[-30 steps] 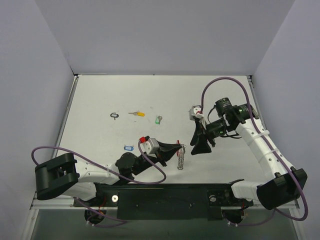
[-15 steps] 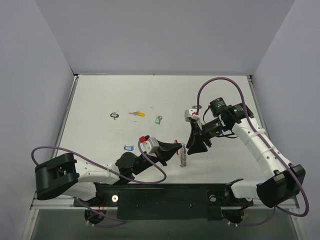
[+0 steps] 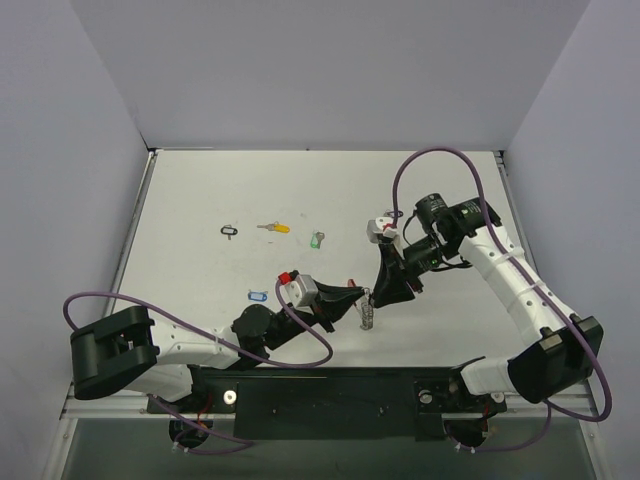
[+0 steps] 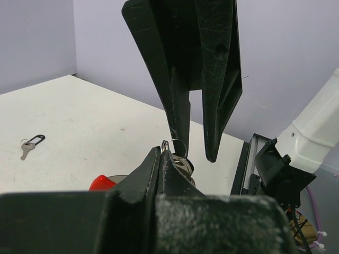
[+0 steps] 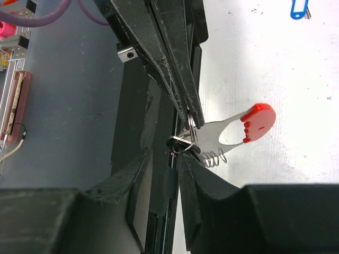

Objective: Put the keys on the keyring

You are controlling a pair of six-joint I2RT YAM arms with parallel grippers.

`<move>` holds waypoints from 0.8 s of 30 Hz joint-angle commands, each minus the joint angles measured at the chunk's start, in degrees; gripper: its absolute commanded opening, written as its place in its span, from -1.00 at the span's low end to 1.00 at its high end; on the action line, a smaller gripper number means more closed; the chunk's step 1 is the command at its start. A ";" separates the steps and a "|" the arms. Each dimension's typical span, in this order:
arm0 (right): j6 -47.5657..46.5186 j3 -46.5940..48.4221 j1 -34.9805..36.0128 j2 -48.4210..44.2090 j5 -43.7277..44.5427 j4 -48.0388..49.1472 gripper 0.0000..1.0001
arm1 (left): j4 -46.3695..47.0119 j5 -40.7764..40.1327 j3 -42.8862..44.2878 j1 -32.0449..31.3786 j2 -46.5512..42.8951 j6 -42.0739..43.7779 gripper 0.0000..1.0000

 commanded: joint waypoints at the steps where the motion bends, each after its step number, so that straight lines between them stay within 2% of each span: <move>1: -4.60 2.53 0.31 1.12 -3.45 -6.05 -0.56 | 5.38 0.19 2.02 0.17 0.44 -1.08 -1.00; 7: -4.43 3.23 -0.04 2.44 -2.66 -6.41 -0.57 | 5.47 0.28 1.85 0.08 0.26 -1.26 -1.00; 15: -3.38 2.97 -1.10 3.06 -2.04 -6.14 -0.45 | 5.47 0.37 1.50 0.08 -0.18 -1.34 -1.00; 24: -2.15 4.11 -1.10 4.55 -2.04 -6.14 -0.46 | 5.56 0.89 1.58 0.08 0.17 -1.87 -1.00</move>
